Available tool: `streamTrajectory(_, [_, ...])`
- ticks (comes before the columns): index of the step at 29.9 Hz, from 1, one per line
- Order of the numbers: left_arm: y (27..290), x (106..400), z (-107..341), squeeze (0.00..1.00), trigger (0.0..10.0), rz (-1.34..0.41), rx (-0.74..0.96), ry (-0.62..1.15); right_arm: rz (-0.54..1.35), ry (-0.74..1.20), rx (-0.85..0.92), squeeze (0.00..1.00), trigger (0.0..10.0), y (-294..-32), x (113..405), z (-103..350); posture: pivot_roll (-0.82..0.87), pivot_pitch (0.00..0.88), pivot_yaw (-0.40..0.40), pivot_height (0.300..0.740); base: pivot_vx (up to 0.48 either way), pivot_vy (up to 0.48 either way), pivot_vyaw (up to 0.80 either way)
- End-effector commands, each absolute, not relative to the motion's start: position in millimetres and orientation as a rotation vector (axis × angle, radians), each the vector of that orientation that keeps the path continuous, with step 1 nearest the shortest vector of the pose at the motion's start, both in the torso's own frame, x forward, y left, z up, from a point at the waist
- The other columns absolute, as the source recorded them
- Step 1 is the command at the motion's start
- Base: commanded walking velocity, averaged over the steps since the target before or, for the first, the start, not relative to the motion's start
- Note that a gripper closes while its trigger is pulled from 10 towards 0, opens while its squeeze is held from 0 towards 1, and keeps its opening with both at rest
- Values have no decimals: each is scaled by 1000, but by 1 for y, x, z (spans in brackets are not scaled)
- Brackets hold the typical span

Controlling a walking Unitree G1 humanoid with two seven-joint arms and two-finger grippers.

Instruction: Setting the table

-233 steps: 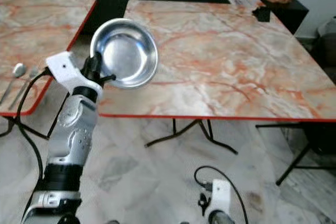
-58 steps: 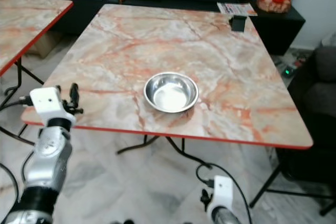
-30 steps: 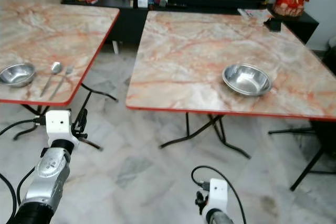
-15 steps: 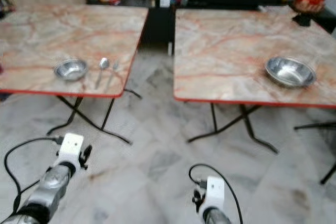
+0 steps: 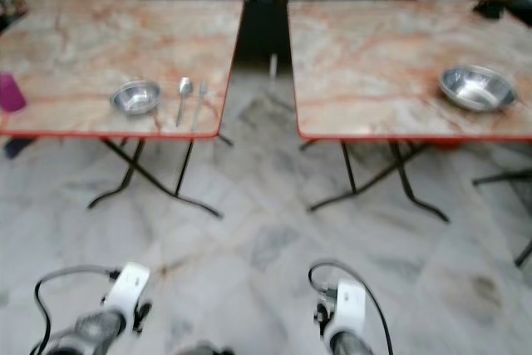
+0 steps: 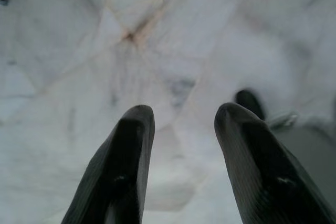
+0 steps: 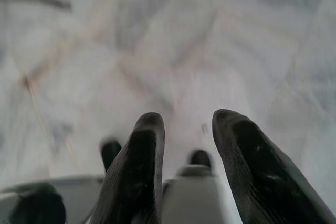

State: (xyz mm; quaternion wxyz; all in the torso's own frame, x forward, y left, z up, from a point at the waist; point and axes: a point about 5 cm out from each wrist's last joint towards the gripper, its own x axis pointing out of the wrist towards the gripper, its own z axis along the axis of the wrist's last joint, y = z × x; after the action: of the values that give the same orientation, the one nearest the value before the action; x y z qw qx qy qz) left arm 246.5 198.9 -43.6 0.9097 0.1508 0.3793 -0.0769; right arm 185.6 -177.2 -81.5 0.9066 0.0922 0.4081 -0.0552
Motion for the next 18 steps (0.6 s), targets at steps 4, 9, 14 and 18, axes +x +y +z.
streamTrajectory(4, [202, 237, -51, 0, 10000, -156, 321, 830, -119, 821, 172, 0, 10000, -180, 192, -78, 3, 140, 3, 740, 181, 0, 0])
streamTrajectory(9, [200, 241, -49, 0, 10000, -151, 319, 820, -119, 813, 174, 0, 10000, -181, 192, -77, 0, 127, 5, 740, 394, 0, 738])
streamTrajectory(14, [199, 241, -49, 0, 10000, -145, 311, 824, -116, 817, 176, 0, 10000, -180, 194, -77, -4, 110, 8, 740, 379, 0, 160])
streamTrajectory(18, [199, 240, -49, 0, 10000, -143, 307, 829, -103, 814, 156, 0, 10000, -180, 195, -76, -3, 99, 8, 740, 409, 0, 158])
